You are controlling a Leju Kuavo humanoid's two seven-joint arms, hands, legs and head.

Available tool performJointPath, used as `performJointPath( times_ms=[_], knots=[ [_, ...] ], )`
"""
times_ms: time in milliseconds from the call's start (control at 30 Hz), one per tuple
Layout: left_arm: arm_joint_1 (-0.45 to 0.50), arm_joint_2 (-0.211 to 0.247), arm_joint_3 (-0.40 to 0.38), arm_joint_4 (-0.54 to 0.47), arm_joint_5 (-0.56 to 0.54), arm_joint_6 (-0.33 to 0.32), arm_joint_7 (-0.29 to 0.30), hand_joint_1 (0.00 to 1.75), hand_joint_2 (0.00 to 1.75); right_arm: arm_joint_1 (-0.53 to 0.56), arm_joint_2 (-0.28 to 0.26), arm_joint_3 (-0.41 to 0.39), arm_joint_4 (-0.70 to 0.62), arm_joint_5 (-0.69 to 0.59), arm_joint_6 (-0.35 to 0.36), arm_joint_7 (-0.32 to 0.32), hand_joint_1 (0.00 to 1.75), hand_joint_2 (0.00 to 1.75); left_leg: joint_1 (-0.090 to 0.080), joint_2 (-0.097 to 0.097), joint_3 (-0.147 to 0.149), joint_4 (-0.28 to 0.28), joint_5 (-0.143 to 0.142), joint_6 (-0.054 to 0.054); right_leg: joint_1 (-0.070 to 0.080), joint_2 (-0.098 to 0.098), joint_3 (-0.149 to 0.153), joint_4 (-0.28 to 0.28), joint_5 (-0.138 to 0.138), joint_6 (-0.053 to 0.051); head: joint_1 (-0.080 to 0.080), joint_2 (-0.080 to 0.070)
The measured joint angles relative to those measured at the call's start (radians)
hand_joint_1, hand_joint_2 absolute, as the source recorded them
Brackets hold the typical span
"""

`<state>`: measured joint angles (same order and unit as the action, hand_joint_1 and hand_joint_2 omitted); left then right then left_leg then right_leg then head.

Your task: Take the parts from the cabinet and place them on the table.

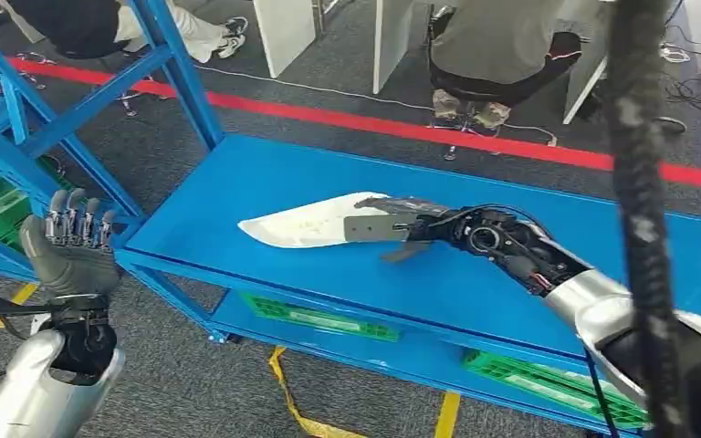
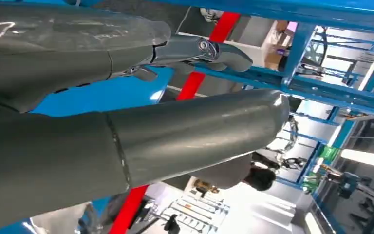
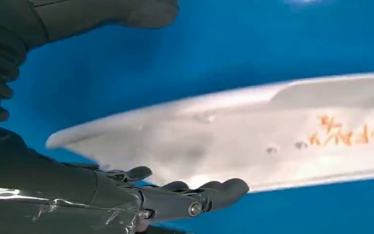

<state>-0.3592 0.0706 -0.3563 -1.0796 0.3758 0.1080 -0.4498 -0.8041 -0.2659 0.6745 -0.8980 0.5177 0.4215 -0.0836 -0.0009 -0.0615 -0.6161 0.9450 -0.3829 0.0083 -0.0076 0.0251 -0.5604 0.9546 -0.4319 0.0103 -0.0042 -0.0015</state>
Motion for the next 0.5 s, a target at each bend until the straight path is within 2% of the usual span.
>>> performJointPath(
  times_ms=[500],
  knots=[
    [0.004,-0.001,0.0,-0.008,0.014,0.008,0.002,0.0,0.0,-0.026,0.051,0.117,0.159,0.04,-0.018,-0.081,0.0,1.75,0.0,0.0,0.0,0.0,0.0,0.0,0.0,0.0,0.0,0.0,0.0,0.0,0.0,0.0]
  ],
)
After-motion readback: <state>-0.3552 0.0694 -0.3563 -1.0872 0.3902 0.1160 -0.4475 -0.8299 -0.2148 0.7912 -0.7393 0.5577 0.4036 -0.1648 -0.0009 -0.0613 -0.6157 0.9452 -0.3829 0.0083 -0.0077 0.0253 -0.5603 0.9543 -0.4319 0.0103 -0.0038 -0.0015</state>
